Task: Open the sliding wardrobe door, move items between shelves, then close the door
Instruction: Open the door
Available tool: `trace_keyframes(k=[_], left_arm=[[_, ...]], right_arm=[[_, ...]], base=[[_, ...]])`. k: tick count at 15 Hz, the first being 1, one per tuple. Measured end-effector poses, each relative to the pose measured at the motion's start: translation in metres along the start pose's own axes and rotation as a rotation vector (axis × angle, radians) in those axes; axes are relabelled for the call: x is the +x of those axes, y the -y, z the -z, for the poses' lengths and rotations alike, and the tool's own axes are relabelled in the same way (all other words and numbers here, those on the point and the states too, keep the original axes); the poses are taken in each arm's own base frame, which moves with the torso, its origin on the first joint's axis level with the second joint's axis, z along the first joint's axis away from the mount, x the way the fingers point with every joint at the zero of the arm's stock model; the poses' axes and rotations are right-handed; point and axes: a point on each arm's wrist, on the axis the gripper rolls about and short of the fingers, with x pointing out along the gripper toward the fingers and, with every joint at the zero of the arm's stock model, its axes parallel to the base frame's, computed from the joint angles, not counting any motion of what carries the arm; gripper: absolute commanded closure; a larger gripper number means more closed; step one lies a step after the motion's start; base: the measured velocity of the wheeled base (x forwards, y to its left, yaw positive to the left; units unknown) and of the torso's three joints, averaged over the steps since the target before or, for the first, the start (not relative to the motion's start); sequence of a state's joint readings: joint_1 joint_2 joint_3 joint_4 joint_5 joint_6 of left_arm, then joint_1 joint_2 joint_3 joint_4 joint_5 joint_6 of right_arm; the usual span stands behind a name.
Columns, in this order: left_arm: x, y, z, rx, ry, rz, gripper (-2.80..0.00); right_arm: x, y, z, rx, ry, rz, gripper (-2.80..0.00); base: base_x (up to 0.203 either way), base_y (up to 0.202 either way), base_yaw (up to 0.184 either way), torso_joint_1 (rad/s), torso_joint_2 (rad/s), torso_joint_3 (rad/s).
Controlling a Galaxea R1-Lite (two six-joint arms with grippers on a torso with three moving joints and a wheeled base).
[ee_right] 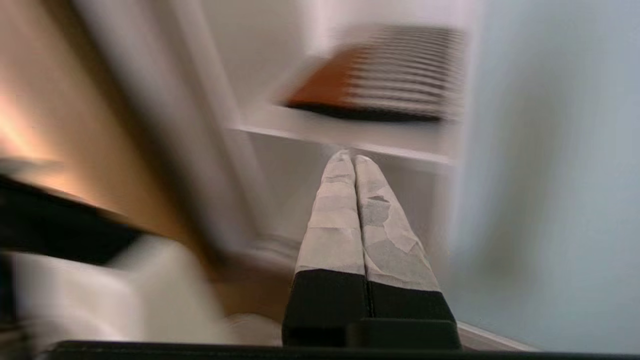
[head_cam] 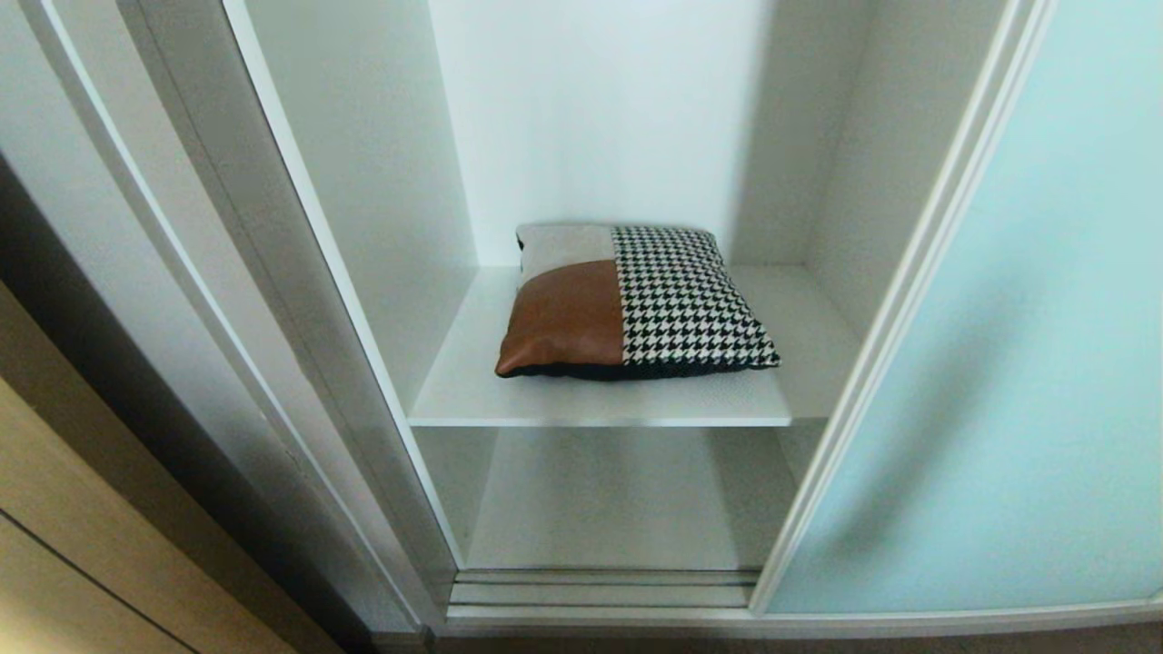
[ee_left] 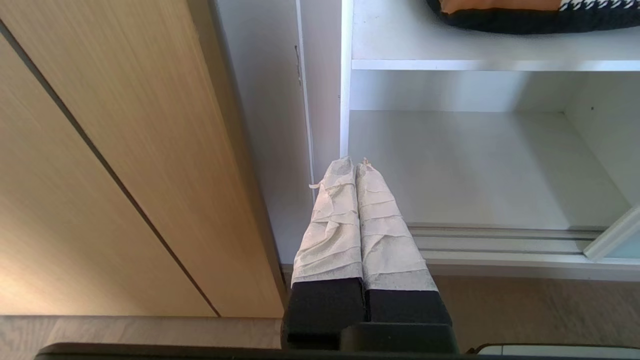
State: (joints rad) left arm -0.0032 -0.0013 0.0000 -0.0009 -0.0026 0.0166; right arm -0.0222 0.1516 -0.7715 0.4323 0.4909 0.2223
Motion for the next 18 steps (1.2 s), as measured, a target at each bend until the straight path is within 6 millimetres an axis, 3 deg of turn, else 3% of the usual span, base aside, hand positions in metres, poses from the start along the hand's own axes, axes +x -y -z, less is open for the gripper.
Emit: trace_keyframes(k=[4,9,13,18], left_arm=[[0.000,0.000,0.000,0.000,0.000,0.001,0.00],[0.000,0.000,0.000,0.000,-0.001,0.000,0.00],[0.000,0.000,0.000,0.000,-0.001,0.001,0.00],[0.000,0.000,0.000,0.000,-0.001,0.000,0.00]], right_arm=[[0.046,-0.011,-0.055,0.136,-0.051,-0.074,0.00],[0.100,0.013,-0.090,0.266,-0.173,-0.174,0.00],[0.109,0.022,-0.098,0.333,-0.164,-0.163,0.00],[0.109,0.023,-0.093,0.367,-0.160,-0.166,0.00]], base=[[0.000,0.000,0.000,0.000,0.00,0.000],[0.000,0.000,0.000,0.000,0.00,0.000],[0.000,0.000,0.000,0.000,0.00,0.000],[0.000,0.000,0.000,0.000,0.00,0.000]])
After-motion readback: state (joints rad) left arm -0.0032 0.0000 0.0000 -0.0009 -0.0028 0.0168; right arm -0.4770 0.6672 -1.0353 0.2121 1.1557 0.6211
